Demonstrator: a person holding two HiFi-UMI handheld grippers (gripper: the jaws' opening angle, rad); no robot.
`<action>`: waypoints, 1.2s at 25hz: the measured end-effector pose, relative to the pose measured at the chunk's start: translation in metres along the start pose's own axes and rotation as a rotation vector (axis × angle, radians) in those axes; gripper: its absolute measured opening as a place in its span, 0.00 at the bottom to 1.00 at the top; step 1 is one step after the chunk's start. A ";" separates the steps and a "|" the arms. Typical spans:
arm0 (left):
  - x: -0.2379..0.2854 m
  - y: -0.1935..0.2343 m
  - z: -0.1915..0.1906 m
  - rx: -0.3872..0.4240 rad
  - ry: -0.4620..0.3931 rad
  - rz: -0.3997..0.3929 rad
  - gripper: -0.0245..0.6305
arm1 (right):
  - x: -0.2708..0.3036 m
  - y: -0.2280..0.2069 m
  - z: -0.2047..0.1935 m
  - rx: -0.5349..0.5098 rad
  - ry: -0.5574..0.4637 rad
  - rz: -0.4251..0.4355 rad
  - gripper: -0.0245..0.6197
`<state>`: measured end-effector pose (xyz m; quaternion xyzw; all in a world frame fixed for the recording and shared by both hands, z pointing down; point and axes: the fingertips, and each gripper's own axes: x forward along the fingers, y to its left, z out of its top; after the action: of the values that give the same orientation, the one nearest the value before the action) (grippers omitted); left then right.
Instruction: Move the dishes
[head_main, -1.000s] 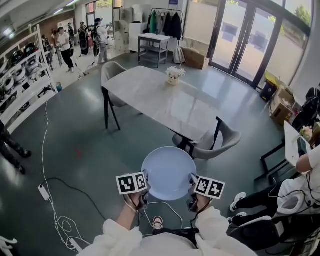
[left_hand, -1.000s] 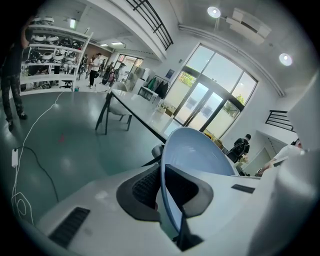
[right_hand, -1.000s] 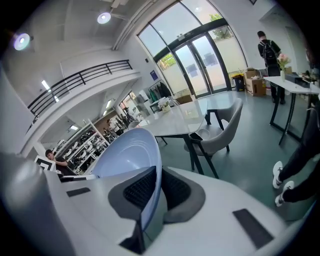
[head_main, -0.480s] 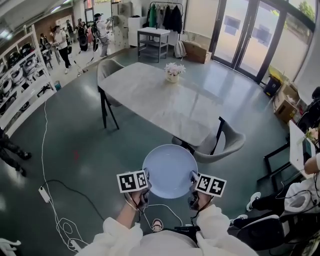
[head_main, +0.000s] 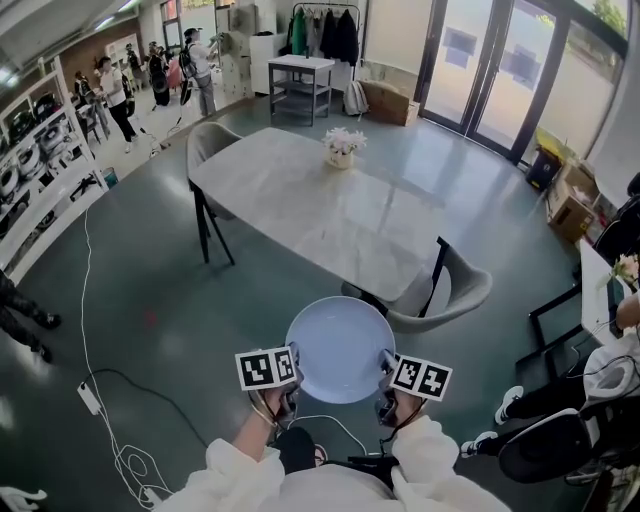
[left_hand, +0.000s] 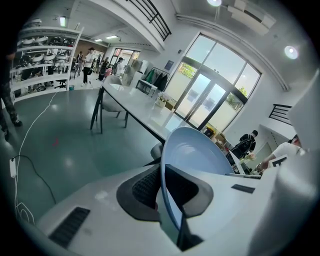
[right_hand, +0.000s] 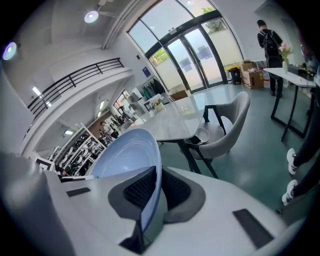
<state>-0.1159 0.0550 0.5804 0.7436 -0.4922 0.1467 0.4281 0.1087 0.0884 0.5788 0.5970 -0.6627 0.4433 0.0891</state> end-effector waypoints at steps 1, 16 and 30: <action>0.001 0.000 0.002 0.001 0.000 -0.001 0.08 | 0.001 -0.001 0.001 0.002 0.001 -0.002 0.17; 0.057 0.010 0.065 0.044 0.021 -0.041 0.08 | 0.053 0.004 0.049 0.040 -0.036 -0.025 0.17; 0.126 0.015 0.168 0.119 0.066 -0.101 0.08 | 0.116 0.019 0.124 0.115 -0.097 -0.077 0.17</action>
<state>-0.1032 -0.1549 0.5695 0.7865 -0.4301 0.1781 0.4059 0.1119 -0.0826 0.5719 0.6469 -0.6162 0.4474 0.0395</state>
